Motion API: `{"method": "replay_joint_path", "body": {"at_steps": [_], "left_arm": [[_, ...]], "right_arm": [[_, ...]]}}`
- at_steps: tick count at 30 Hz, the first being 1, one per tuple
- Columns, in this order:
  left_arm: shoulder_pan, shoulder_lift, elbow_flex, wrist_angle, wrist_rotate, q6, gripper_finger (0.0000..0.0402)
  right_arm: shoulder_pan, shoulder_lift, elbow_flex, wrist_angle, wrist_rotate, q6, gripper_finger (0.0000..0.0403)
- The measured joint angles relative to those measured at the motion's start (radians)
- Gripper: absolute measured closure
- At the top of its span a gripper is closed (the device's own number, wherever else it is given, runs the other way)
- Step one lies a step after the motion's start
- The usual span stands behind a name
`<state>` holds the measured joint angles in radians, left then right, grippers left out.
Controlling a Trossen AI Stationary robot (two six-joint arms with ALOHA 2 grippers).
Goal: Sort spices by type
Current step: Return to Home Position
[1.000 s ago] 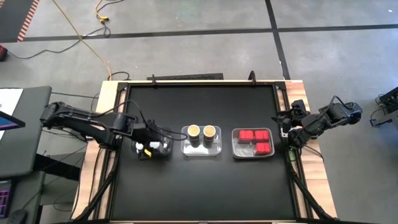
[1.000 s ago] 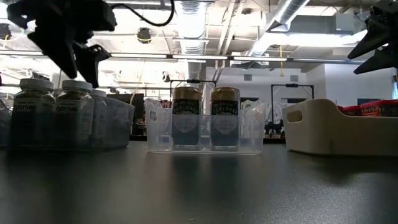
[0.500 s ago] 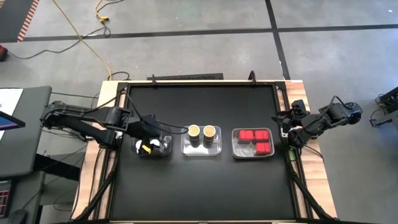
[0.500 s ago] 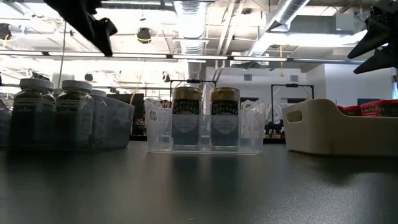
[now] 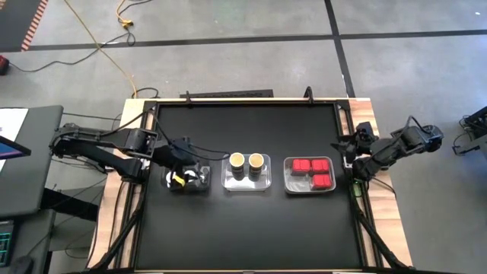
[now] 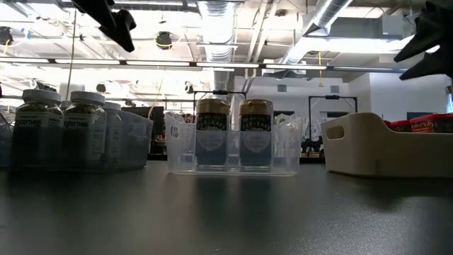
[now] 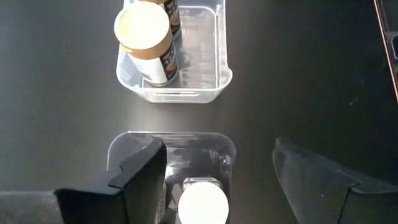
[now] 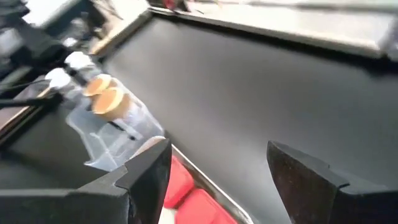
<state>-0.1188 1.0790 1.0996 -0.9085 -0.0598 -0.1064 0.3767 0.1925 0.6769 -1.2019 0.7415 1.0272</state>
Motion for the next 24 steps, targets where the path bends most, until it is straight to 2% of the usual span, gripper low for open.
{"method": "replay_joint_path", "body": {"at_steps": [9, 13, 19, 24], "left_arm": [[0.0, 0.0, 0.0, 0.003, -0.014, -0.018, 0.012], [0.0, 0.0, 0.0, 0.045, -0.015, 0.021, 0.012], [0.0, 0.0, -0.001, 0.108, -0.015, 0.091, 0.012], [0.0, 0.0, -0.002, 0.107, -0.015, 0.107, 0.012]], "right_arm": [[0.001, 0.055, 0.0, 0.325, -0.04, -0.451, 0.0111], [0.001, 0.148, -0.015, 0.448, -0.083, -0.542, 0.0111], [-0.005, 0.274, -0.119, 0.721, -0.153, -0.663, 0.0111], [-0.048, 0.306, -0.22, 0.944, -0.194, -0.738, 0.0111]]}}
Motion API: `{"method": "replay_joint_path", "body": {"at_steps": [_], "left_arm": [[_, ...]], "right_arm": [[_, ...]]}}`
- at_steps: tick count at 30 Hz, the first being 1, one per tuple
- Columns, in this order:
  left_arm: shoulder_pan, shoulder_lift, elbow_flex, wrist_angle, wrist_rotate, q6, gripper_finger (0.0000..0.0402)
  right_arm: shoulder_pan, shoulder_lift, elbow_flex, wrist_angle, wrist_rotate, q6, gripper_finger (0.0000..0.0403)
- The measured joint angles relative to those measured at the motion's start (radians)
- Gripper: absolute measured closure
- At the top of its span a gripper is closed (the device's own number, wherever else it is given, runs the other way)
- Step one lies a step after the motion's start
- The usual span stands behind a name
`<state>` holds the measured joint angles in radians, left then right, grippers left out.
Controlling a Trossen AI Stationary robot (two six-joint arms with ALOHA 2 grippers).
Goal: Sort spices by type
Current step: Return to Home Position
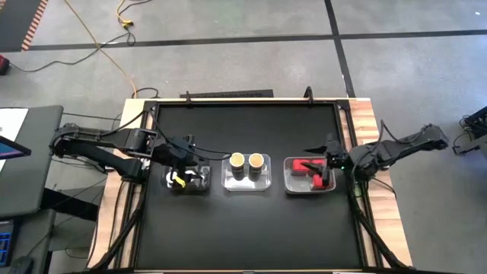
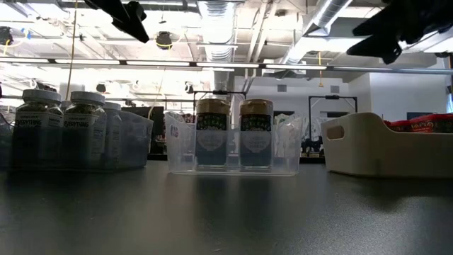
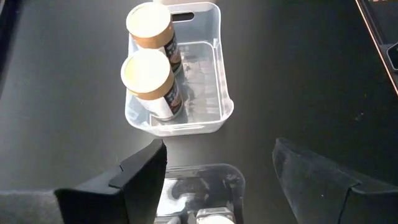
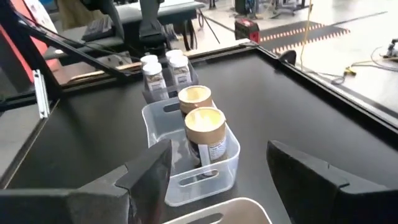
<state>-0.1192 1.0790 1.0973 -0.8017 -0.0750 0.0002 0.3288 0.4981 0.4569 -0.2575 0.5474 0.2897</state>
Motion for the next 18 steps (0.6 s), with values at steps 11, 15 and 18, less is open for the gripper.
{"method": "replay_joint_path", "body": {"at_steps": [11, 15, 18], "left_arm": [[0.0, 0.0, 0.0, 0.0, 0.0, -0.001, 0.012], [0.0, 0.0, -0.001, 0.012, -0.001, -0.012, 0.012], [0.0, 0.0, -0.001, 0.014, -0.023, -0.041, 0.012]], "right_arm": [[-0.155, -0.002, -0.175, 0.293, -0.211, -0.128, 0.0111], [-0.231, -0.002, -0.238, 0.42, -0.291, -0.168, 0.0111], [-0.263, -0.014, -0.268, 0.42, -0.291, -0.174, 0.0111]]}}
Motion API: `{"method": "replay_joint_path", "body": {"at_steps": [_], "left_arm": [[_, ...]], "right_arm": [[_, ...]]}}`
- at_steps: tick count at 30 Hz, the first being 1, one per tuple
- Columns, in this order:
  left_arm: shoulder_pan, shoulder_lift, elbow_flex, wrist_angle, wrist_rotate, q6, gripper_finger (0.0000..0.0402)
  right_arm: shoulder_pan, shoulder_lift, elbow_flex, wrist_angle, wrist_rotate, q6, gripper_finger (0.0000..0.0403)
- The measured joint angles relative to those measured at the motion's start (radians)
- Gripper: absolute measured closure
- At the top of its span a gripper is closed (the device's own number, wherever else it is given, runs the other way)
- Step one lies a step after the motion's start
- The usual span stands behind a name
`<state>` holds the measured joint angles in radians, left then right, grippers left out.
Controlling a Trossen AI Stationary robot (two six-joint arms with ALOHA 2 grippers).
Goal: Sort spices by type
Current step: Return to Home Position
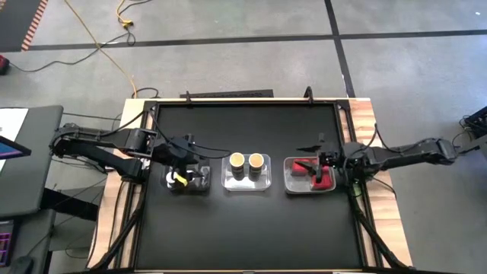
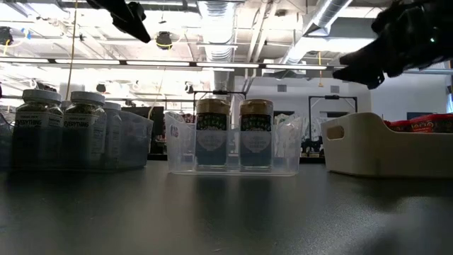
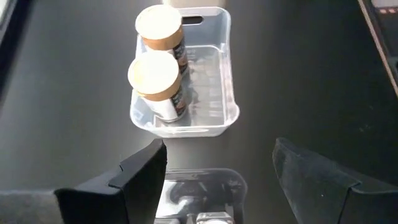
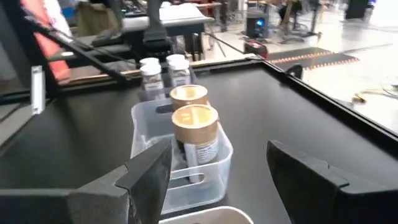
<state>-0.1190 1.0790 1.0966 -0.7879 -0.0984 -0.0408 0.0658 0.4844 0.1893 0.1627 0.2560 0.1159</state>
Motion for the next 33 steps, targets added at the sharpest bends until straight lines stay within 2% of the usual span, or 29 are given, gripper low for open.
{"method": "replay_joint_path", "body": {"at_steps": [6, 14, 24, 33], "left_arm": [[0.0, 0.0, 0.0, 0.002, -0.012, -0.041, 0.012], [0.0, 0.0, 0.0, 0.026, -0.019, -0.066, 0.012], [0.001, 0.0, 0.0, 0.078, -0.02, -0.071, 0.012], [0.001, 0.001, 0.0, 0.098, -0.026, -0.082, 0.012]], "right_arm": [[0.0, -0.079, -0.066, 0.01, -0.026, -0.02, 0.0111], [0.006, -0.258, -0.176, 0.031, -0.067, -0.022, 0.0111], [0.019, -0.485, -0.181, -0.093, -0.068, -0.079, 0.0111], [0.024, -0.469, -0.181, -0.118, -0.118, -0.056, 0.0111]]}}
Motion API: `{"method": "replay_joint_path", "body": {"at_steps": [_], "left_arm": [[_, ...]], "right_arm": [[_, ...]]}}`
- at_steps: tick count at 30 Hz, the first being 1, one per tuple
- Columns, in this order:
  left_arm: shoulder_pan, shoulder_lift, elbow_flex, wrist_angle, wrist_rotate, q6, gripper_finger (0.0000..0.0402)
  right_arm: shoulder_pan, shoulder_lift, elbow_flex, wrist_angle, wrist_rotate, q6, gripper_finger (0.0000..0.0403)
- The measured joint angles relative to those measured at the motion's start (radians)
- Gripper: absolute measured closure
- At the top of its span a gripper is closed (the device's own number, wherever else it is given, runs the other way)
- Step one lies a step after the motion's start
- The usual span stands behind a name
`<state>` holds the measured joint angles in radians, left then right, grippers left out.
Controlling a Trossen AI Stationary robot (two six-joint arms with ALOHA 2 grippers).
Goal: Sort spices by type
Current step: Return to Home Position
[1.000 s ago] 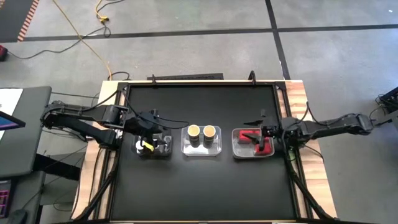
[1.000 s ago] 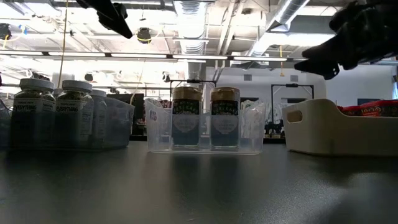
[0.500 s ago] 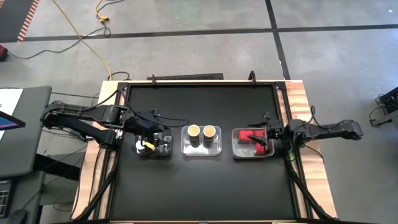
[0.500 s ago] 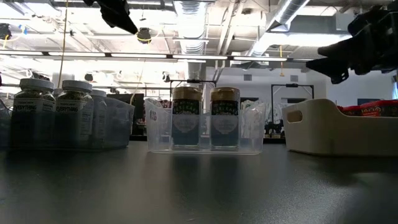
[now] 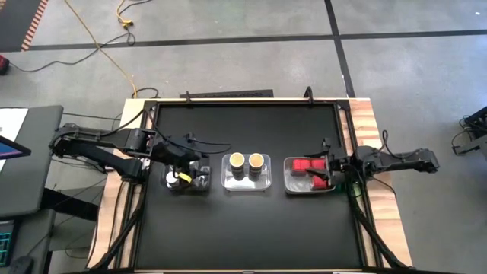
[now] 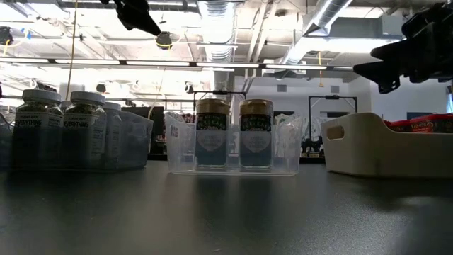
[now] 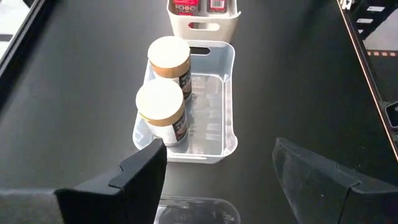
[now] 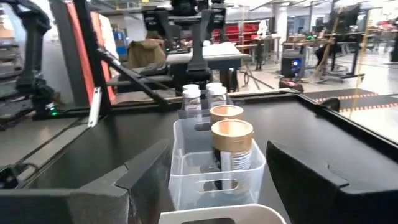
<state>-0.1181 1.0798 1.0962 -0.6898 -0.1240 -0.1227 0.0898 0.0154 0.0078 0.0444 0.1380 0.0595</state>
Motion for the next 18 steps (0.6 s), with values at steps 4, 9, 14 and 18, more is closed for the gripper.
{"method": "replay_joint_path", "body": {"at_steps": [4, 9, 14, 18], "left_arm": [[0.0, 0.0, 0.0, -0.001, -0.01, -0.021, 0.012], [0.0, 0.0, 0.0, 0.0, -0.019, -0.017, 0.012], [0.0, 0.0, 0.0, -0.001, -0.023, -0.014, 0.012], [0.0, 0.0, 0.0, -0.001, -0.023, -0.015, 0.012]], "right_arm": [[0.0, 0.009, 0.0, -0.004, -0.012, 0.0, 0.0111], [0.001, 0.043, 0.0, -0.013, -0.027, 0.004, 0.0111], [0.002, 0.091, 0.0, -0.017, -0.038, 0.02, 0.0111], [0.002, 0.131, 0.0, -0.018, -0.038, 0.02, 0.0111]]}}
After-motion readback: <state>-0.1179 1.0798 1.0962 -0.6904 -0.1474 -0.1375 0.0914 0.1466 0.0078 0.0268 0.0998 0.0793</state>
